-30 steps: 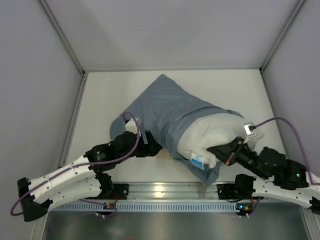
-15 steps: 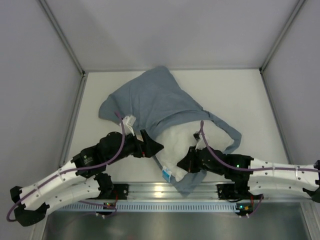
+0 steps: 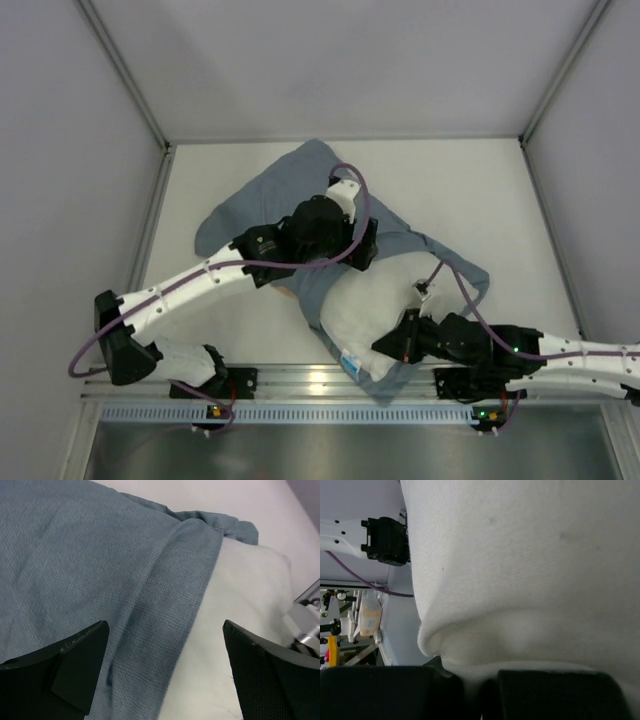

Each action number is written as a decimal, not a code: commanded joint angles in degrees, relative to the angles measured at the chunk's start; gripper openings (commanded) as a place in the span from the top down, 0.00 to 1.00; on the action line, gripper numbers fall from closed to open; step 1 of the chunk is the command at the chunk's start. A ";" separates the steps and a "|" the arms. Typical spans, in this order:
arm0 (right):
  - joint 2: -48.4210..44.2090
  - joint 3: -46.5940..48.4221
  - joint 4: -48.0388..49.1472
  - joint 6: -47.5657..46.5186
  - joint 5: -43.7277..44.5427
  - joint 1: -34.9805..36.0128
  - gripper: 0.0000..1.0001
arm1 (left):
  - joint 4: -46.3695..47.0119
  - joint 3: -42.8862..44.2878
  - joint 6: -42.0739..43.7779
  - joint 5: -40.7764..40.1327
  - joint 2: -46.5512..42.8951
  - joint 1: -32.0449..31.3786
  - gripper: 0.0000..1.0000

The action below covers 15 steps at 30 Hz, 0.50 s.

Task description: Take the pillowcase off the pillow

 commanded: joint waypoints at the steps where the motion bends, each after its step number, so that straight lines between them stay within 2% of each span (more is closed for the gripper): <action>1: -6.36 0.52 -8.84 1.53 0.62 1.67 1.00 | -0.32 7.61 10.88 1.02 5.66 0.01 0.01; 3: -10.05 0.78 -13.68 2.14 1.76 1.67 1.00 | -1.10 12.09 12.56 -0.54 10.66 0.01 0.01; 4: -12.15 0.96 -14.65 2.23 2.11 1.67 1.00 | -1.89 13.76 13.53 -3.95 12.34 0.19 0.01; 7: -14.27 1.05 -15.54 2.50 2.29 1.67 1.00 | -4.18 19.40 15.90 -7.23 18.76 0.10 0.01; 15: -15.07 1.31 -15.37 1.88 2.20 1.67 1.00 | -4.80 25.11 19.07 -6.88 29.05 0.10 0.01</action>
